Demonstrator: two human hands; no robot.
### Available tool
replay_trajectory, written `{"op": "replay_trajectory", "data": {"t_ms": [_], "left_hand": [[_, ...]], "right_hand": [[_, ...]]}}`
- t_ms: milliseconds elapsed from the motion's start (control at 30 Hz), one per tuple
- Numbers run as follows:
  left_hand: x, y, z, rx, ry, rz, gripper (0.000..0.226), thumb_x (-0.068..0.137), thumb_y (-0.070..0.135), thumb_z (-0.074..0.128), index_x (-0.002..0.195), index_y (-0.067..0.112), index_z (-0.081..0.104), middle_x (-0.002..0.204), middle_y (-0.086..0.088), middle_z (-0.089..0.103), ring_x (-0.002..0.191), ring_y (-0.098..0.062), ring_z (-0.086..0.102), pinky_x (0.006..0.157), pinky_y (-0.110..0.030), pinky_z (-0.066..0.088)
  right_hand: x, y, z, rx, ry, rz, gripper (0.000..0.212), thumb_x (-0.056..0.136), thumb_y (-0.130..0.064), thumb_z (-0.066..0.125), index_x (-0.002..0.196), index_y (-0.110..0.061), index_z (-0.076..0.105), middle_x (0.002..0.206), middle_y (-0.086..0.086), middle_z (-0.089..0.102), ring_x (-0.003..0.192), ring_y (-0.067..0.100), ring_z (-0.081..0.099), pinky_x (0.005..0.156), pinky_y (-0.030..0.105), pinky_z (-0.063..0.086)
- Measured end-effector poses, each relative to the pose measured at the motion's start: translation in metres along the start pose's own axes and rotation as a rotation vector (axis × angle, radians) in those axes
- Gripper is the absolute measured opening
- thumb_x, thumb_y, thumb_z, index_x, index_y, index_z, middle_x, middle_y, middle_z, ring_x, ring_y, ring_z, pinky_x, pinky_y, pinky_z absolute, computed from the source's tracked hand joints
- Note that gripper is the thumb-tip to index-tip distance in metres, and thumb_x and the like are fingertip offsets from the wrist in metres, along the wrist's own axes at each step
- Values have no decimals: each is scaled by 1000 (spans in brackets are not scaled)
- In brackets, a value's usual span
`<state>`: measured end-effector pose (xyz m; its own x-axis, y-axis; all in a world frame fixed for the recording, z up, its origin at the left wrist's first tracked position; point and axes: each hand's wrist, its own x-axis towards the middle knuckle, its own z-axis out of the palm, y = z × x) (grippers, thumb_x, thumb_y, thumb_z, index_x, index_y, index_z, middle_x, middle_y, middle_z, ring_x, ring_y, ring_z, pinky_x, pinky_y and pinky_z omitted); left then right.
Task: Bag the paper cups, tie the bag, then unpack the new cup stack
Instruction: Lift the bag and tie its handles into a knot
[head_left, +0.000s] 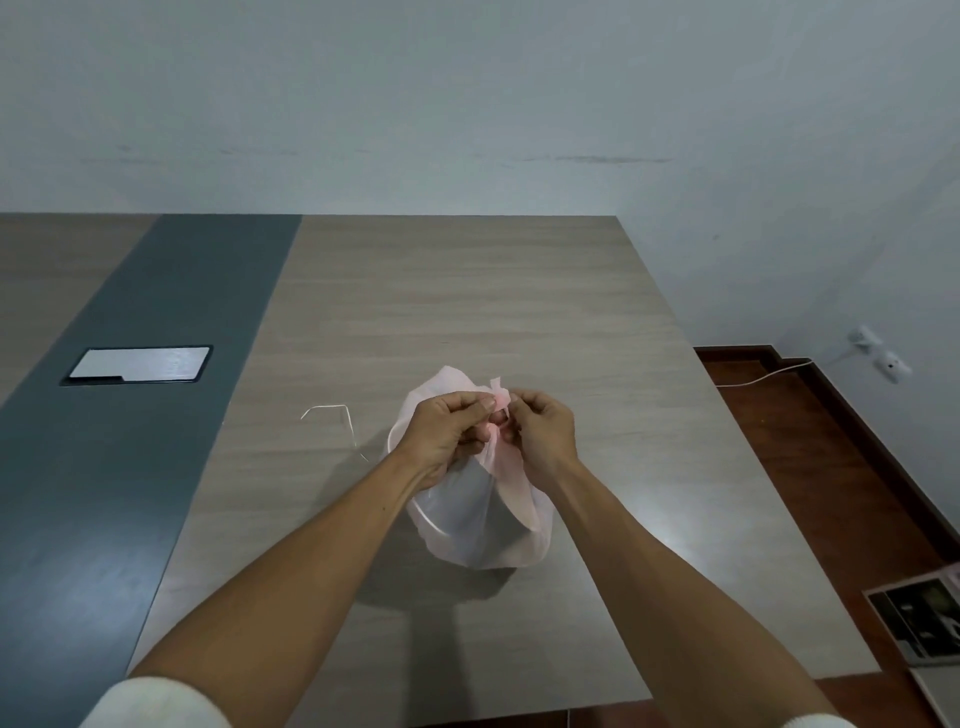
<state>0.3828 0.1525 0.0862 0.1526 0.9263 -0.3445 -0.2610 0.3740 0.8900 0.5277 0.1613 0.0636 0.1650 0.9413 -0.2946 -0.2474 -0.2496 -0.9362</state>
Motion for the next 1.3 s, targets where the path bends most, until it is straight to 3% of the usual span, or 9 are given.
{"op": "replay_trajectory", "data": {"t_ms": [133,233,433,567,733,867,967,1167,1300], "left_hand": [[-2,10,-1,9,4,-94,50,85,14,82,125,8,52,84,-14,75,55,-12,59,56,-24,51],[-5,18,-4,94,-48,-119,51,79,20,87,123,20,62,84,-9,75,53,-9,56,60,-22,50],[-1,7,-5,72,36,-42,21,82,14,83,101,10,79,82,-14,73,49,-7,53,48,-19,40],[0,2,-5,72,86,-18,9,85,13,81,90,12,73,77,-13,74,48,-8,56,47,-21,44],[5,8,-12,108,11,-53,25,89,11,77,80,15,53,78,-17,72,54,-15,59,52,-25,50],[9,13,-19,364,-75,71,33,88,3,76,77,12,47,69,-19,65,53,-19,57,49,-28,43],[11,13,-19,721,-16,286,35,87,6,77,70,14,47,63,-4,61,54,-14,55,54,-29,45],[1,0,-29,1276,7,793,15,86,7,65,79,14,55,94,3,65,78,-19,58,63,-35,45],[-6,2,-21,1270,-4,674,5,94,13,57,90,15,60,85,-1,68,74,-23,62,61,-31,43]], "right_hand": [[0,0,-4,61,-122,9,23,94,-1,66,117,-4,66,74,11,68,64,20,59,61,28,52],[-1,-1,-8,6,-206,3,44,91,-7,72,127,-12,46,78,11,70,68,21,61,67,32,51],[-2,-12,-10,118,-321,104,27,90,3,61,115,-4,52,77,17,67,65,22,60,60,29,46],[-2,-7,-14,18,-359,-15,13,97,-5,65,106,5,64,83,21,68,69,25,59,64,30,48],[-5,-10,-11,-216,-316,-161,17,102,-10,58,104,6,60,77,15,65,63,20,55,57,26,46],[-2,-11,-4,-367,-296,-214,12,102,-12,56,98,-1,61,69,16,59,54,16,51,49,24,41],[6,-6,3,-423,-264,-237,11,101,-13,56,95,-6,63,82,26,59,54,15,58,51,24,45],[14,-10,5,-462,-220,-152,13,93,-11,67,84,-4,72,71,7,65,55,14,57,56,30,47],[14,-13,4,-477,-214,-101,22,94,-5,59,114,-6,67,100,12,64,64,16,62,59,29,55]]}}
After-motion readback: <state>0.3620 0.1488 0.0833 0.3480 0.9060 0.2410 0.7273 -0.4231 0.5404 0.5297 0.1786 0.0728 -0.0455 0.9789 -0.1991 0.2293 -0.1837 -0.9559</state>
